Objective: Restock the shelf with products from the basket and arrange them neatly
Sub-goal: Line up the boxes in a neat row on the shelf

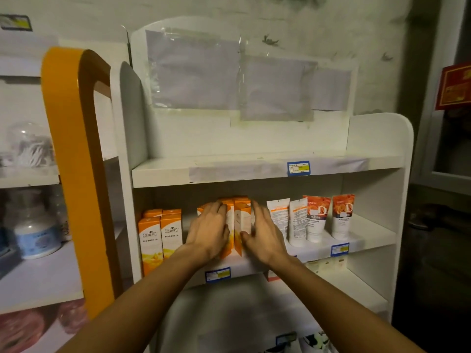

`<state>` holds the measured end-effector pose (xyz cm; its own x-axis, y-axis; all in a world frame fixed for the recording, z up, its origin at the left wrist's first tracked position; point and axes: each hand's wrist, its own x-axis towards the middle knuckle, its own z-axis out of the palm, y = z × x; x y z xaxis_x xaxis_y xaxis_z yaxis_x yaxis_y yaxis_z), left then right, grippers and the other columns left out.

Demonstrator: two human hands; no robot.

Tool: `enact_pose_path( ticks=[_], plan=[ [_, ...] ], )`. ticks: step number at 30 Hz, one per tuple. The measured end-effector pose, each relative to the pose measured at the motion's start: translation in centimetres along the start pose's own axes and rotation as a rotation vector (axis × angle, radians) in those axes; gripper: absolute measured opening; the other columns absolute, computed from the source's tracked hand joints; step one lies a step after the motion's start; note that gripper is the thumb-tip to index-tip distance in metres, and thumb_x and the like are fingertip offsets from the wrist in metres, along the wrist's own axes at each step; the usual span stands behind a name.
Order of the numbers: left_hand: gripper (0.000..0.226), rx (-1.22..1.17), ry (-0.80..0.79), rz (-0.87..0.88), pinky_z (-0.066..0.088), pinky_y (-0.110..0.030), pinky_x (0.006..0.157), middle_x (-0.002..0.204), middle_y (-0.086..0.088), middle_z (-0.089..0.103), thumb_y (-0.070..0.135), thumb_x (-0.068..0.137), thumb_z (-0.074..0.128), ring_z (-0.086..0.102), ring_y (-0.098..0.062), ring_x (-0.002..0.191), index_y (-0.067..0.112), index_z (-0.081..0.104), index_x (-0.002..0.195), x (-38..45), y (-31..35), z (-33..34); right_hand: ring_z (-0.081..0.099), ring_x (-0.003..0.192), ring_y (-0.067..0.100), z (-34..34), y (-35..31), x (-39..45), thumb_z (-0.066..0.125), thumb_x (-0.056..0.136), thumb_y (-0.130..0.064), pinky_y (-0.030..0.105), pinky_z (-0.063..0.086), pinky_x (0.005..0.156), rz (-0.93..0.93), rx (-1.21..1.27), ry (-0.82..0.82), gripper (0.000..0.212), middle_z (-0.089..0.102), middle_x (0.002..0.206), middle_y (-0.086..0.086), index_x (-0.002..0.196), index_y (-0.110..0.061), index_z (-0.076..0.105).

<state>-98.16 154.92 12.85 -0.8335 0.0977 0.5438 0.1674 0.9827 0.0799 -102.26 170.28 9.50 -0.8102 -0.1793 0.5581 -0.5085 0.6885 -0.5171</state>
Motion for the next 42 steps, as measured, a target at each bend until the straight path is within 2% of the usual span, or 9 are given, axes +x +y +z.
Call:
enact_pose_path(
  ticks=[4,8,12,17,23,31,37,42],
  plan=[
    [0.061,0.016,0.021,0.070,0.033,-0.035,0.115,0.155,-0.005,0.036,0.031,0.096,0.056,0.034,-0.021,0.143,0.016,0.033,0.151,-0.9,1.2,-0.8,0.048,0.131,0.022,-1.5,0.1,-1.0,0.067,0.088,-0.032,0.042,0.046,0.106,0.035,0.028,-0.023,0.077,0.037,0.153,0.000,0.151,-0.027,0.024],
    [0.061,0.062,0.004,0.133,0.025,-0.033,0.119,0.157,-0.005,0.035,0.034,0.096,0.054,0.031,-0.021,0.145,0.015,0.034,0.150,-1.6,2.0,-1.9,0.049,0.130,0.022,-2.7,0.2,-2.0,0.065,0.090,-0.030,0.040,0.049,0.102,0.038,0.011,-0.053,0.072,0.041,0.149,0.001,0.150,-0.028,0.025],
    [0.066,0.185,-0.059,0.170,0.015,-0.035,0.123,0.159,-0.009,0.032,0.037,0.095,0.055,0.027,-0.025,0.147,0.014,0.032,0.152,-2.5,2.0,-3.3,0.042,0.135,0.023,-3.5,0.0,-2.9,0.066,0.091,-0.033,0.038,0.042,0.106,0.030,-0.041,-0.088,0.071,0.039,0.150,0.002,0.149,-0.025,0.027],
    [0.069,0.300,-0.134,0.167,0.017,-0.036,0.122,0.154,-0.010,0.037,0.042,0.092,0.058,0.033,-0.026,0.143,0.013,0.033,0.150,-4.3,1.1,-6.0,0.034,0.138,0.023,-4.7,-1.4,-4.6,0.065,0.088,-0.037,0.040,0.033,0.112,-0.065,-0.180,-0.086,0.069,0.040,0.149,0.003,0.147,-0.022,0.031],
    [0.078,0.332,-0.197,0.104,0.016,-0.038,0.123,0.162,-0.011,0.025,0.044,0.095,0.057,0.024,-0.027,0.149,0.013,0.021,0.156,-6.9,0.2,-8.8,0.035,0.136,0.024,-6.1,-3.4,-6.1,0.065,0.084,-0.041,0.046,0.035,0.112,-0.137,-0.228,-0.136,0.071,0.041,0.147,0.004,0.145,-0.024,0.032],
    [0.075,0.410,-0.219,0.059,0.018,-0.039,0.122,0.158,-0.011,0.032,0.046,0.094,0.058,0.029,-0.028,0.147,0.013,0.027,0.153,-8.2,-0.7,-11.5,0.038,0.135,0.025,-7.0,-5.7,-7.4,0.065,0.088,-0.040,0.043,0.034,0.111,-0.169,-0.272,-0.233,0.067,0.044,0.145,0.005,0.145,-0.022,0.034],
    [0.076,0.434,-0.216,0.029,0.017,-0.038,0.122,0.161,-0.012,0.029,0.045,0.094,0.059,0.027,-0.028,0.149,0.012,0.028,0.154,-6.4,-2.6,-11.5,0.033,0.141,0.022,-6.4,-6.2,-5.6,0.067,0.088,-0.036,0.040,0.028,0.115,-0.251,-0.320,-0.243,0.069,0.041,0.151,0.001,0.148,-0.022,0.034],
    [0.076,0.465,-0.246,0.037,0.014,-0.039,0.123,0.161,-0.013,0.029,0.048,0.094,0.056,0.026,-0.028,0.149,0.011,0.027,0.155,-4.0,-4.9,-10.3,0.035,0.140,0.021,-4.3,-6.7,-1.3,0.066,0.088,-0.038,0.042,0.030,0.116,-0.289,-0.332,-0.247,0.065,0.043,0.147,0.001,0.144,-0.022,0.038]
  ],
)
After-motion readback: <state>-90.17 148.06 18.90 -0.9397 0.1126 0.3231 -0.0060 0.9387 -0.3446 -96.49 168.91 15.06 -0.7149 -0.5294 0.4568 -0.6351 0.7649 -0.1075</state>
